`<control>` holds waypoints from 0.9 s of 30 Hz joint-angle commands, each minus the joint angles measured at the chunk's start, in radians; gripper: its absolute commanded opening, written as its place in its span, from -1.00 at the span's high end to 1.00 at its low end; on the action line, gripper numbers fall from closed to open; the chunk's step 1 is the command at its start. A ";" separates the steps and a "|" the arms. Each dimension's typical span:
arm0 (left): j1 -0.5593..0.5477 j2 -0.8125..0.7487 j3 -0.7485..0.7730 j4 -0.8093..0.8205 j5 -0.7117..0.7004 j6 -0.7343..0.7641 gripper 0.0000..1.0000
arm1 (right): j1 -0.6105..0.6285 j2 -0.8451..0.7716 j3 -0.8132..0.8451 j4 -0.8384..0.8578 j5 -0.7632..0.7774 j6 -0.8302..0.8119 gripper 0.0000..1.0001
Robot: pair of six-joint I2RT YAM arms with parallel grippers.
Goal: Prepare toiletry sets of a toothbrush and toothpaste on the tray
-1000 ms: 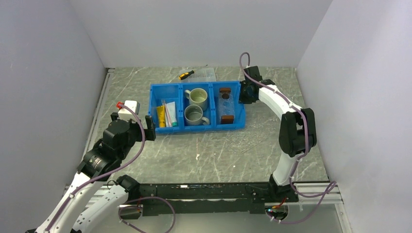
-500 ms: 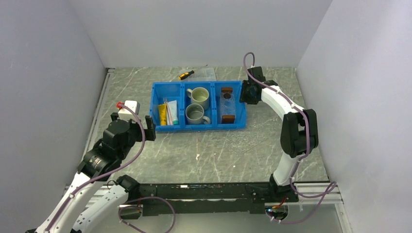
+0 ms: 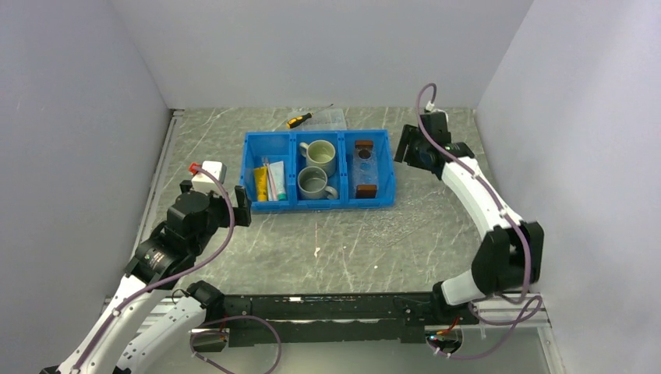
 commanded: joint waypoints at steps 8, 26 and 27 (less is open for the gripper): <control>-0.002 -0.012 0.030 0.024 0.043 -0.011 -0.98 | -0.034 -0.203 -0.190 0.003 0.123 0.027 -0.46; -0.001 -0.042 0.026 0.037 0.087 -0.009 -0.98 | -0.152 0.048 -0.149 0.057 0.137 -0.021 -0.48; -0.001 -0.044 0.025 0.038 0.088 -0.010 -0.98 | -0.158 0.065 -0.139 0.059 0.136 -0.024 -0.49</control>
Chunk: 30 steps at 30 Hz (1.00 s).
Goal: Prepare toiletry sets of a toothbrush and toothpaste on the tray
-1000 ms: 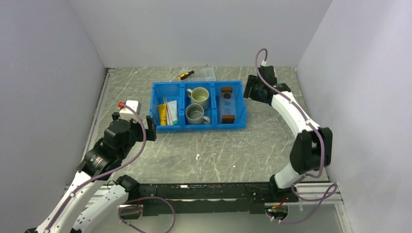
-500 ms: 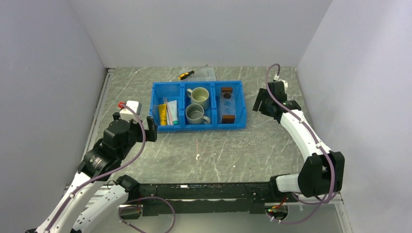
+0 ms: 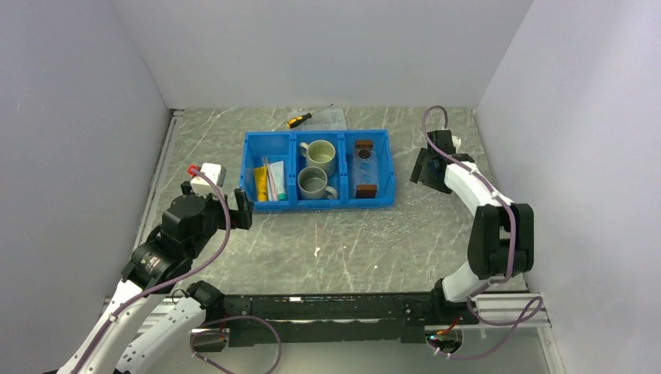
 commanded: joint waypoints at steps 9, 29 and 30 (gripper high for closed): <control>-0.002 -0.013 0.025 0.040 0.037 -0.007 -0.98 | -0.066 0.215 0.188 0.044 -0.016 -0.054 -0.53; -0.002 -0.008 0.024 0.041 0.052 -0.006 -0.98 | -0.115 0.397 0.248 0.002 -0.055 -0.082 -0.54; -0.001 -0.008 0.024 0.043 0.053 -0.007 -0.98 | -0.114 0.395 0.241 0.000 -0.055 -0.080 -0.55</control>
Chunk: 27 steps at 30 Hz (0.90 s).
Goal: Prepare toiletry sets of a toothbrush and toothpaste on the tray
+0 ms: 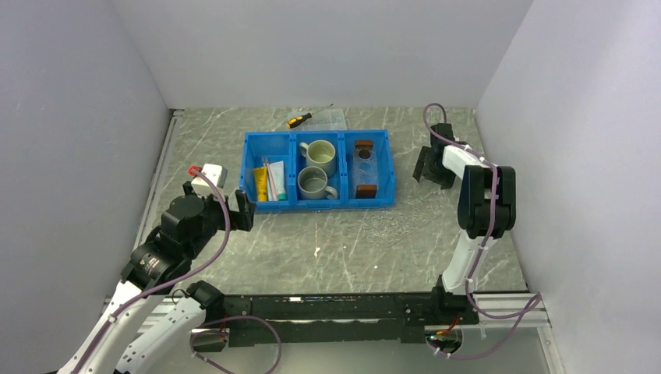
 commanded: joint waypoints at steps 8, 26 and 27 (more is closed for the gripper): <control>-0.001 -0.007 0.024 0.042 0.017 -0.008 -0.98 | -0.002 -0.026 -0.043 -0.014 -0.003 0.005 -0.54; -0.002 -0.033 0.024 0.045 0.030 -0.010 -0.98 | 0.011 -0.185 -0.279 0.018 -0.040 0.078 -0.54; -0.001 -0.035 0.024 0.045 0.031 -0.009 -0.98 | 0.014 -0.201 -0.301 0.017 -0.036 0.086 -0.53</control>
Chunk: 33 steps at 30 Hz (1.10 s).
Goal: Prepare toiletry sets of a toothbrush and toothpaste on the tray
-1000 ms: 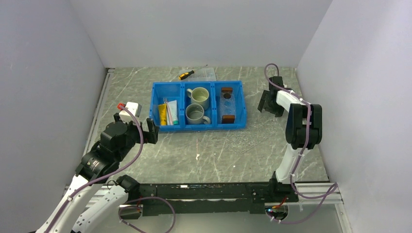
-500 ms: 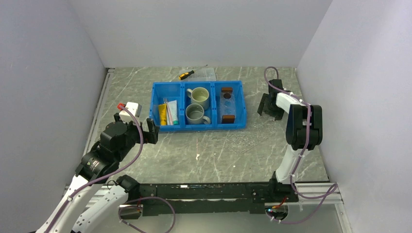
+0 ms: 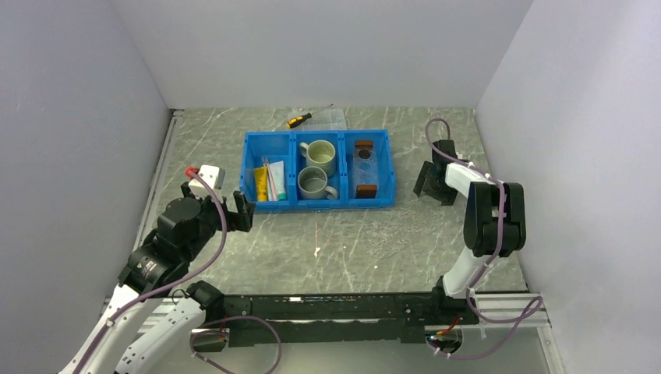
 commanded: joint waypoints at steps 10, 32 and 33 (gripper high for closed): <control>-0.001 -0.011 0.024 0.039 0.031 -0.015 -0.98 | 0.094 -0.170 -0.232 -0.046 -0.028 0.195 -0.55; -0.003 0.053 -0.058 -0.052 0.242 -0.227 -0.98 | 0.355 -0.519 -0.477 -0.069 -0.019 0.701 -0.58; -0.002 0.049 -0.076 -0.051 0.261 -0.241 -0.98 | 0.364 -0.531 -0.477 -0.075 -0.013 0.701 -0.58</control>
